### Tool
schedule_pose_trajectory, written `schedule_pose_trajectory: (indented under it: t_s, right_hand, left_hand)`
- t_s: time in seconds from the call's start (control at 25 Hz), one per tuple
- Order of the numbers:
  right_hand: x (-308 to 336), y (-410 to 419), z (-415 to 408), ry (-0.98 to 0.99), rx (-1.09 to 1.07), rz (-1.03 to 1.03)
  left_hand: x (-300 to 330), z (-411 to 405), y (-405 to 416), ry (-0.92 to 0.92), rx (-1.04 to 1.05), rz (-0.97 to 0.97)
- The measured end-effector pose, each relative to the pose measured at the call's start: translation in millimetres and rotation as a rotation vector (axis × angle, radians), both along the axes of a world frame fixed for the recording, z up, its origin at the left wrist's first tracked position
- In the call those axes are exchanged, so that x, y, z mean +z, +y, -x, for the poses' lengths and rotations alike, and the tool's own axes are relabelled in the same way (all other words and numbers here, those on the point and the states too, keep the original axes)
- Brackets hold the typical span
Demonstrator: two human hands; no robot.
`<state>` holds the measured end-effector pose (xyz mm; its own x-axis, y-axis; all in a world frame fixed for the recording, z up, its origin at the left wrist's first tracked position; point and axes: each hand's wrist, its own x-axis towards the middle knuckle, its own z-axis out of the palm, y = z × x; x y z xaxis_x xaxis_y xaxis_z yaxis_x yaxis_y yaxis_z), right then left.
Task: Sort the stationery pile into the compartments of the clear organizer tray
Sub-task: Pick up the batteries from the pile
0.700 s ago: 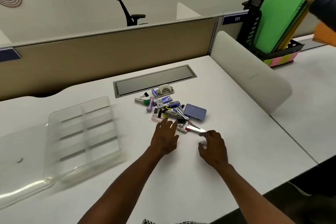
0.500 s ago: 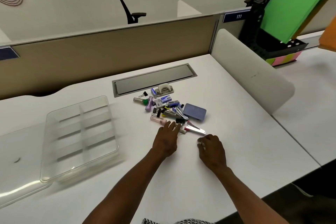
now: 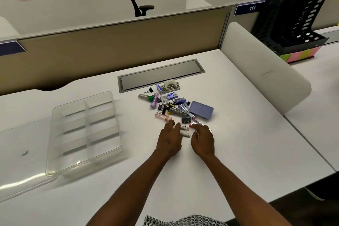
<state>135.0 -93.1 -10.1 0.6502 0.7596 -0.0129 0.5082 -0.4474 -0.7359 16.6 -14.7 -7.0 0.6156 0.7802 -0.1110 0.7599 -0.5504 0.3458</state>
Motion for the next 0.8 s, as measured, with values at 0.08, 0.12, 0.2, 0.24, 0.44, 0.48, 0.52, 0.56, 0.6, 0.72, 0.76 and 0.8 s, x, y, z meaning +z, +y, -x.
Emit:
schedule_pose_trajectory:
  t_s: [0.08,0.12,0.2,0.24,0.44,0.48,0.52,0.56,0.6,0.72,0.76,0.8]
  right_hand:
    - [-1.9,2.5,5.9,0.001,0.001,0.002]
    - [-2.6,1.7,8.7,0.003,0.011,-0.003]
    - [-4.5,-3.0,10.8,0.006,0.04,-0.008]
    - [-5.6,-5.3,10.1,0.011,0.053,-0.009]
    - [-13.1,-17.9,9.0,-0.04,0.155,-0.005]
    - [-12.4,-18.6,9.8,-0.044,0.159,-0.018]
    - [-10.9,-18.4,10.8,-0.042,0.156,-0.026]
    - [-9.0,-17.6,12.2,-0.039,0.15,-0.028]
    - [-7.4,-16.5,14.0,-0.033,0.144,-0.031]
    - [-6.4,-12.5,18.4,-0.001,0.119,-0.022]
    - [-6.6,-11.2,19.7,0.013,0.102,-0.017]
    - [-5.3,-10.6,21.2,0.041,0.076,-0.008]
  left_hand:
    - [0.9,2.2,-0.3,-0.033,-0.009,-0.026]
    - [-0.1,3.9,-0.2,-0.034,-0.019,-0.041]
    - [-2.4,8.3,-3.3,-0.057,-0.021,-0.058]
    - [-3.1,10.6,-5.4,-0.094,-0.012,-0.063]
    - [-7.2,20.3,-19.9,-0.241,0.046,-0.008]
    - [-7.8,21.4,-22.3,-0.272,0.071,0.028]
    - [-8.3,21.7,-24.4,-0.287,0.087,0.059]
    - [-9.2,21.3,-26.2,-0.276,0.087,0.076]
    - [-9.7,20.9,-28.3,-0.238,0.075,0.08]
    - [-9.2,22.1,-35.9,-0.181,0.042,0.065]
    - [-9.7,23.7,-38.3,-0.213,0.064,0.073]
    - [-11.1,25.6,-40.3,-0.259,0.099,0.083]
